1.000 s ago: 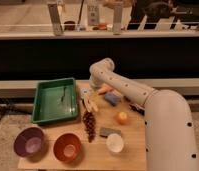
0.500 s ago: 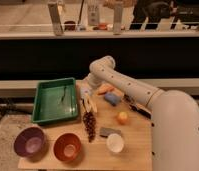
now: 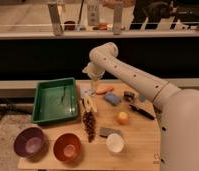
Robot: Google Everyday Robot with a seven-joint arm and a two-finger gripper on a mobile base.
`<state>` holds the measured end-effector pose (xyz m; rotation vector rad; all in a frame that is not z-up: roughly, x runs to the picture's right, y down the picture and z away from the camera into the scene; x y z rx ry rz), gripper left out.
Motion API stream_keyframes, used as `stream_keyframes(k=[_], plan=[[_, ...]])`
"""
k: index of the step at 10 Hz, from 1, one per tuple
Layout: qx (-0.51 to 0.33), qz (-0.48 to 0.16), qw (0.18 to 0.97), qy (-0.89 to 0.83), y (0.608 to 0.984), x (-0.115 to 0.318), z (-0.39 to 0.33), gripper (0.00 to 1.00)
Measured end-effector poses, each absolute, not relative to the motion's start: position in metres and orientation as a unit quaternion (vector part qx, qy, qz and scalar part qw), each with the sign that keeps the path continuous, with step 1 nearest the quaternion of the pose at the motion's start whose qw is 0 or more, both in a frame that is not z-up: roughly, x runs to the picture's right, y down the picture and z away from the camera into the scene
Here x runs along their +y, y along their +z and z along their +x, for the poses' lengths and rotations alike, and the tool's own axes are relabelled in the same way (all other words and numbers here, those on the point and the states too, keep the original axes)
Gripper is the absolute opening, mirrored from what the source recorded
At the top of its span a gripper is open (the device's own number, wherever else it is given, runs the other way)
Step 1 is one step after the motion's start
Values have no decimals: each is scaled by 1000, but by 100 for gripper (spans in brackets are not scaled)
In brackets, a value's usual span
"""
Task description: Place banana in purple bowl
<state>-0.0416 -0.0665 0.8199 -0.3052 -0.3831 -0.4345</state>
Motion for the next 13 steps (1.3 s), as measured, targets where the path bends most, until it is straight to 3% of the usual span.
stream_keyframes(k=[3, 8, 13], plan=[[-204, -173, 925, -271, 824, -46, -38, 80], [-249, -192, 870, -380, 866, 16, -32, 80], [-247, -189, 858, -410, 865, 23, -45, 80]])
